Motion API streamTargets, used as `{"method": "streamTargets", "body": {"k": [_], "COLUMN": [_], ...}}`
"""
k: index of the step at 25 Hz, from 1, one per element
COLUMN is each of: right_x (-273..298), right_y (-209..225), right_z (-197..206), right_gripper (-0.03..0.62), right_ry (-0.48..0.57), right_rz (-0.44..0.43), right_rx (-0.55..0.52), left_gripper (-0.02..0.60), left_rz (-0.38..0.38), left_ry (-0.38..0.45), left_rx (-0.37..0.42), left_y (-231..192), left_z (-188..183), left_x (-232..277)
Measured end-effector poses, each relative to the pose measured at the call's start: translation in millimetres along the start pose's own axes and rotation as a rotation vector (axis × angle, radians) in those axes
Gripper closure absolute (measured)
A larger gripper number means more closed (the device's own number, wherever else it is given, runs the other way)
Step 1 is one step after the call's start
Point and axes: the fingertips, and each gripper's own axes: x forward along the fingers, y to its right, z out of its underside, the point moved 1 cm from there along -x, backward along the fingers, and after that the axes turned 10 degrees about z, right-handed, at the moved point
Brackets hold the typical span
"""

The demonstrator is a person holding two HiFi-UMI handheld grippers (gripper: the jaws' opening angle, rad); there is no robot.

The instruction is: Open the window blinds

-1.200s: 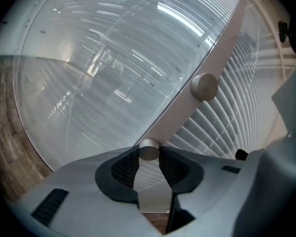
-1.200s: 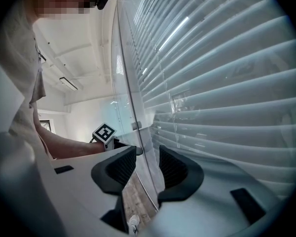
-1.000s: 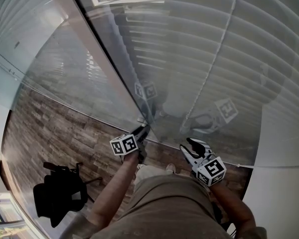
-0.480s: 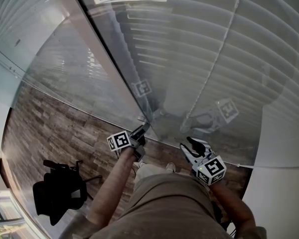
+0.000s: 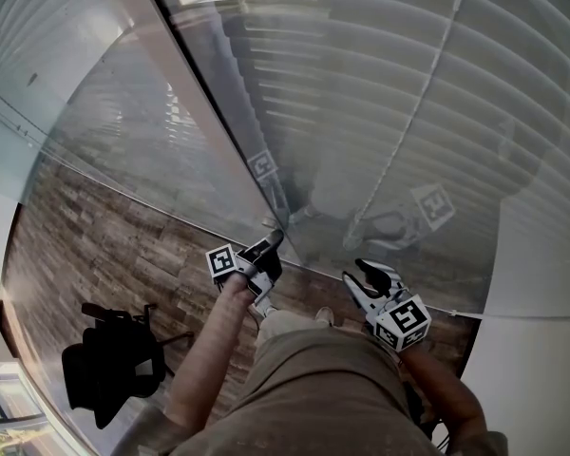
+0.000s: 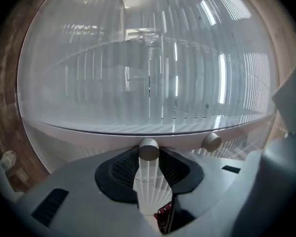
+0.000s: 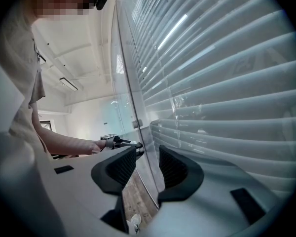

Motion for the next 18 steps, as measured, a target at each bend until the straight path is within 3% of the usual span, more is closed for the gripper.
{"method": "streamTargets", "body": {"k": [7, 10, 13, 16, 18], "right_x": [-2, -2, -3, -4, -5], "right_y": [-3, -4, -5, -5, -5], "right_z": [1, 1, 2, 4, 6], "right_gripper": [0.457, 0.457, 0.457, 0.457, 0.457], "right_ry": [-0.002, -0.003, -0.005, -0.008, -0.009], "right_rz": [0.002, 0.002, 0.003, 0.007, 0.009], "right_rx": [0.004, 0.005, 0.009, 0.019, 0.022], "left_gripper": [0.442, 0.442, 0.442, 0.39, 0.356], "left_rz": [0.134, 0.151, 0.096, -0.033, -0.165], "left_ry": [0.036, 0.047, 0.039, -0.001, -0.059], "left_rx": [-0.191, -0.193, -0.044, 0.198, 0.396], "left_y": [-3, -2, 3, 2, -2], "left_z": [0, 0, -2, -3, -2], "left_x": [-1, 0, 1, -4, -12]}}
